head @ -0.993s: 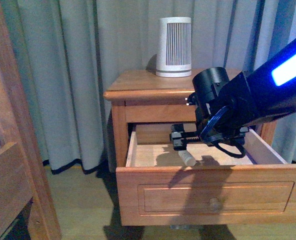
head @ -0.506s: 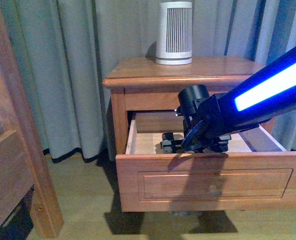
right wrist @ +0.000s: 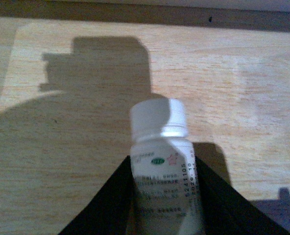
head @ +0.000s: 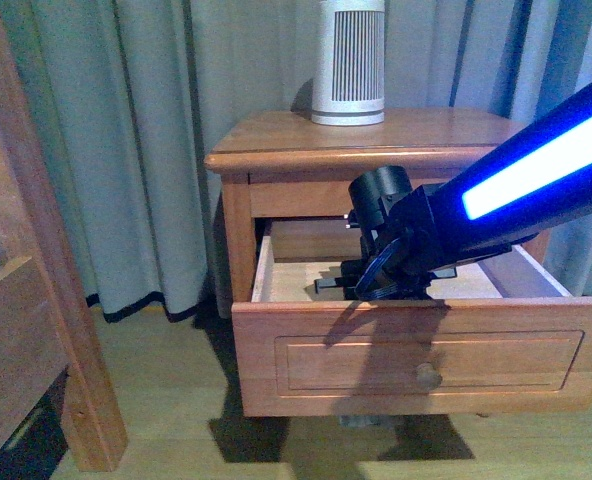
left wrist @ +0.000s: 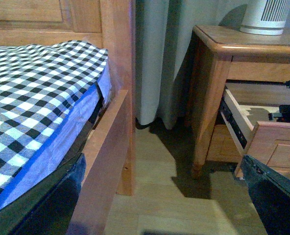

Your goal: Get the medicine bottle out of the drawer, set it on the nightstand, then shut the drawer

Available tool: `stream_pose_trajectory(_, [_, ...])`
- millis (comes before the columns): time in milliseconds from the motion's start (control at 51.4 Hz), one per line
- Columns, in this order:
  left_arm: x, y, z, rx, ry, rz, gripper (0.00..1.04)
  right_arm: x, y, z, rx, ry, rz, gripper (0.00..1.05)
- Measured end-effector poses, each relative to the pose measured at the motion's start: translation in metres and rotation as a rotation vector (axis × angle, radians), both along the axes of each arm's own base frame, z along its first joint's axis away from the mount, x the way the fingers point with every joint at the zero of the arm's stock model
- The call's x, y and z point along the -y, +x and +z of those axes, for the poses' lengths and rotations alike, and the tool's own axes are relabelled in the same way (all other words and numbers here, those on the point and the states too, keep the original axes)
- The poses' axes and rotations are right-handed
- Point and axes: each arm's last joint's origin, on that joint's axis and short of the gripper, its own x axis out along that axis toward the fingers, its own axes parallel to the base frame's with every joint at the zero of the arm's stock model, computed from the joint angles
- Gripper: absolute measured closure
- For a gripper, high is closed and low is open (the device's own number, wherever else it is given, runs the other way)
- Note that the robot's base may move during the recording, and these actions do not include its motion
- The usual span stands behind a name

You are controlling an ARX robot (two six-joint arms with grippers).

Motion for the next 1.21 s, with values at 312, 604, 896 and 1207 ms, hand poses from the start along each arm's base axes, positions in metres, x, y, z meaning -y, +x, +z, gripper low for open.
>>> stream_pose_trajectory(312, [0.000, 0.000, 0.000, 0.000, 0.000, 0.000, 0.07, -0.003, -0.054, 0.115, 0.086, 0.127, -0.030, 0.75])
stream_pose_trajectory(604, [0.000, 0.000, 0.000, 0.000, 0.000, 0.000, 0.07, 0.034, -0.077, 0.222, 0.241, 0.180, -0.092, 0.76])
stream_pose_trajectory(896, [0.000, 0.000, 0.000, 0.000, 0.000, 0.000, 0.07, 0.098, -0.023, 0.253, 0.305, 0.066, -0.196, 0.76])
stream_pose_trajectory(1207, [0.000, 0.000, 0.000, 0.000, 0.000, 0.000, 0.07, 0.112, 0.033, 0.197, 0.213, -0.004, -0.250, 0.76])
